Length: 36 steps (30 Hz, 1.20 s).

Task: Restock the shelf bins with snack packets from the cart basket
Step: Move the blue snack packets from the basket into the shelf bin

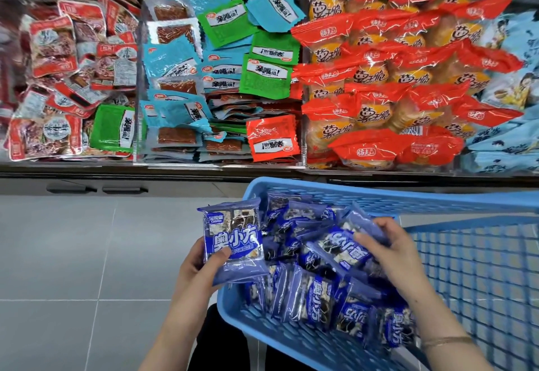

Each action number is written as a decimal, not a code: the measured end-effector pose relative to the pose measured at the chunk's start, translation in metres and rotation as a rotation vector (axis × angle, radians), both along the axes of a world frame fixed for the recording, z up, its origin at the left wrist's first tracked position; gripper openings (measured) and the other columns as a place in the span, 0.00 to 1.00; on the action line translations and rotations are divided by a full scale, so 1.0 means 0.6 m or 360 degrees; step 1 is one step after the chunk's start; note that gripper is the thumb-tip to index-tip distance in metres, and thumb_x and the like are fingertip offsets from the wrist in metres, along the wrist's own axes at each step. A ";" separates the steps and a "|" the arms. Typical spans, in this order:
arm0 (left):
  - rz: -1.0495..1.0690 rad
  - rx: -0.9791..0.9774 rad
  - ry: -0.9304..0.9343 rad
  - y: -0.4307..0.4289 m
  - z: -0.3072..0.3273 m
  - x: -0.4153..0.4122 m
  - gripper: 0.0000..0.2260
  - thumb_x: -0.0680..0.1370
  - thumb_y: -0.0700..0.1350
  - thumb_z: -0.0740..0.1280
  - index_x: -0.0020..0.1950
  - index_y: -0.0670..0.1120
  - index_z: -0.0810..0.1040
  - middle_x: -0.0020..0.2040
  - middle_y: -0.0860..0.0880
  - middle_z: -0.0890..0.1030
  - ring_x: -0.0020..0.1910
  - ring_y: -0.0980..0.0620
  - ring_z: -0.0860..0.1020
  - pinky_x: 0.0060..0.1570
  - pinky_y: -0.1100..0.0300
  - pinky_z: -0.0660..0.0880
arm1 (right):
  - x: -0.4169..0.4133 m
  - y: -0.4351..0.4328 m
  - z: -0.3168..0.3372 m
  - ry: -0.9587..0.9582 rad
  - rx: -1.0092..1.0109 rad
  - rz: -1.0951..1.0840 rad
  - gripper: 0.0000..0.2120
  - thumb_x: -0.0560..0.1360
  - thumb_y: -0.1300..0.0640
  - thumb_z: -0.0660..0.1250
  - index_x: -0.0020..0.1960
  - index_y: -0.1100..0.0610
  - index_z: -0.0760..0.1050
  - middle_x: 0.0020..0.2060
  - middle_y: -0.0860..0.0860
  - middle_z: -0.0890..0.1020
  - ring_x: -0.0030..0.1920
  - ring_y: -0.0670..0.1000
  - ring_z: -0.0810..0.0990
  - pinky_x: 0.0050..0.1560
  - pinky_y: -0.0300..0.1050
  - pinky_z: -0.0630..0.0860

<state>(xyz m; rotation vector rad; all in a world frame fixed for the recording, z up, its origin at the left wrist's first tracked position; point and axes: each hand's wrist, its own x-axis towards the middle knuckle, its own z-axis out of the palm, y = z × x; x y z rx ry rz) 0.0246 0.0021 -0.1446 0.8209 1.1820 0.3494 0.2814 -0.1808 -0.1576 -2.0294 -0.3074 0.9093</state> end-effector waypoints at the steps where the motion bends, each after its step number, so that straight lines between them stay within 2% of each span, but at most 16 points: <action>1: 0.0002 -0.0004 0.0000 0.000 -0.001 0.000 0.10 0.74 0.40 0.67 0.51 0.51 0.82 0.49 0.44 0.85 0.46 0.47 0.84 0.38 0.61 0.80 | 0.000 0.004 0.005 0.0123 0.0060 -0.0141 0.10 0.68 0.55 0.74 0.45 0.51 0.75 0.37 0.43 0.82 0.34 0.42 0.78 0.36 0.34 0.73; 4: 0.0015 0.0015 0.0018 -0.001 0.000 0.001 0.10 0.74 0.39 0.67 0.49 0.52 0.83 0.48 0.45 0.85 0.45 0.47 0.84 0.38 0.61 0.80 | -0.014 0.021 0.018 0.0525 0.0151 -0.0215 0.10 0.68 0.56 0.71 0.49 0.54 0.77 0.43 0.51 0.83 0.43 0.51 0.80 0.45 0.46 0.75; 7: 0.0001 0.0066 0.0064 -0.004 0.000 0.004 0.09 0.71 0.41 0.71 0.50 0.51 0.82 0.48 0.45 0.85 0.45 0.47 0.84 0.46 0.53 0.78 | -0.037 0.037 0.031 0.0908 0.0304 -0.0219 0.12 0.68 0.59 0.68 0.52 0.57 0.76 0.44 0.54 0.81 0.45 0.54 0.77 0.50 0.50 0.73; 9: -0.0010 0.0101 0.0086 -0.006 0.000 0.005 0.09 0.73 0.39 0.70 0.52 0.49 0.81 0.48 0.46 0.85 0.45 0.47 0.84 0.49 0.50 0.77 | -0.049 0.050 0.040 0.1018 0.0366 -0.0142 0.11 0.71 0.65 0.65 0.52 0.58 0.76 0.44 0.54 0.81 0.46 0.53 0.77 0.49 0.49 0.73; 11: -0.0028 0.0136 0.0095 -0.008 0.001 0.007 0.10 0.76 0.36 0.66 0.53 0.48 0.80 0.48 0.46 0.85 0.45 0.48 0.84 0.47 0.53 0.77 | -0.064 0.071 0.051 0.1087 0.0423 -0.0095 0.12 0.71 0.65 0.64 0.53 0.56 0.76 0.43 0.53 0.83 0.43 0.51 0.80 0.44 0.45 0.77; 15: -0.0035 0.0176 0.0092 -0.013 0.004 0.010 0.11 0.76 0.35 0.65 0.54 0.47 0.79 0.46 0.47 0.85 0.42 0.52 0.84 0.40 0.62 0.78 | -0.111 0.117 0.075 0.1240 0.0613 -0.0337 0.23 0.66 0.61 0.68 0.59 0.47 0.75 0.47 0.56 0.84 0.43 0.55 0.83 0.40 0.48 0.81; 18: -0.0028 0.0192 0.0064 -0.017 0.006 0.011 0.11 0.75 0.36 0.68 0.54 0.48 0.79 0.46 0.47 0.85 0.42 0.52 0.84 0.36 0.66 0.78 | -0.166 0.129 0.078 0.1010 0.0431 -0.0327 0.30 0.68 0.58 0.71 0.64 0.34 0.69 0.48 0.56 0.82 0.46 0.56 0.84 0.40 0.47 0.82; 21: -0.0004 0.0168 0.0014 -0.018 0.006 0.008 0.14 0.73 0.34 0.68 0.55 0.47 0.79 0.46 0.45 0.85 0.43 0.49 0.84 0.36 0.64 0.78 | -0.196 0.128 0.075 0.0778 0.0341 -0.0117 0.34 0.74 0.59 0.69 0.60 0.23 0.61 0.35 0.46 0.80 0.38 0.46 0.83 0.40 0.44 0.81; 23: 0.0021 0.0132 -0.0006 -0.018 0.007 0.006 0.14 0.75 0.32 0.65 0.54 0.48 0.79 0.45 0.45 0.86 0.43 0.49 0.84 0.35 0.64 0.78 | -0.191 0.129 0.077 0.0658 0.0288 0.0027 0.31 0.74 0.57 0.69 0.61 0.24 0.62 0.31 0.42 0.77 0.34 0.41 0.79 0.40 0.38 0.79; 25: 0.0026 0.0121 -0.0035 -0.018 0.010 0.008 0.13 0.72 0.34 0.68 0.51 0.50 0.81 0.45 0.46 0.86 0.42 0.50 0.84 0.34 0.64 0.78 | -0.179 0.131 0.076 0.0460 0.0161 0.0166 0.21 0.71 0.54 0.72 0.57 0.35 0.70 0.38 0.44 0.78 0.37 0.41 0.79 0.42 0.35 0.75; 27: 0.0008 0.0159 -0.0019 -0.018 0.015 0.011 0.13 0.68 0.43 0.74 0.52 0.51 0.81 0.46 0.48 0.86 0.43 0.50 0.84 0.36 0.64 0.79 | -0.174 0.134 0.074 0.0353 0.0071 0.0178 0.14 0.68 0.51 0.74 0.48 0.47 0.71 0.42 0.50 0.76 0.42 0.47 0.77 0.44 0.42 0.74; 28: -0.0003 0.0194 0.0011 -0.019 0.016 0.013 0.13 0.70 0.46 0.72 0.54 0.50 0.80 0.46 0.48 0.85 0.44 0.51 0.84 0.37 0.64 0.79 | -0.175 0.135 0.074 0.0343 0.0047 0.0138 0.15 0.68 0.50 0.74 0.46 0.49 0.69 0.41 0.51 0.74 0.41 0.50 0.76 0.45 0.47 0.73; 30: -0.0042 0.0290 0.0076 -0.020 0.012 0.016 0.09 0.76 0.43 0.66 0.56 0.48 0.78 0.47 0.51 0.85 0.46 0.53 0.83 0.40 0.67 0.78 | -0.183 0.136 0.074 0.0300 0.0015 0.0100 0.17 0.69 0.47 0.73 0.51 0.44 0.68 0.40 0.50 0.74 0.40 0.49 0.74 0.47 0.50 0.74; 32: -0.0094 0.0345 0.0101 -0.021 0.012 0.016 0.10 0.78 0.36 0.63 0.55 0.48 0.77 0.44 0.54 0.85 0.45 0.58 0.82 0.39 0.71 0.76 | -0.197 0.136 0.076 0.0182 -0.0058 0.0218 0.24 0.69 0.40 0.69 0.62 0.37 0.63 0.40 0.43 0.76 0.40 0.41 0.75 0.44 0.41 0.74; 34: -0.0109 0.0310 0.0047 -0.021 0.015 0.014 0.11 0.75 0.36 0.68 0.55 0.49 0.76 0.44 0.52 0.85 0.42 0.58 0.83 0.38 0.70 0.76 | -0.215 0.136 0.083 -0.0132 -0.0234 0.0443 0.28 0.68 0.29 0.61 0.65 0.33 0.57 0.37 0.39 0.76 0.39 0.39 0.75 0.41 0.37 0.72; 36: -0.0088 0.0206 -0.0056 -0.020 0.024 0.010 0.17 0.69 0.42 0.75 0.55 0.49 0.77 0.47 0.48 0.85 0.44 0.52 0.84 0.37 0.64 0.79 | -0.227 0.136 0.091 -0.0544 -0.0339 0.0726 0.33 0.65 0.23 0.49 0.67 0.34 0.54 0.42 0.38 0.77 0.44 0.40 0.76 0.42 0.37 0.71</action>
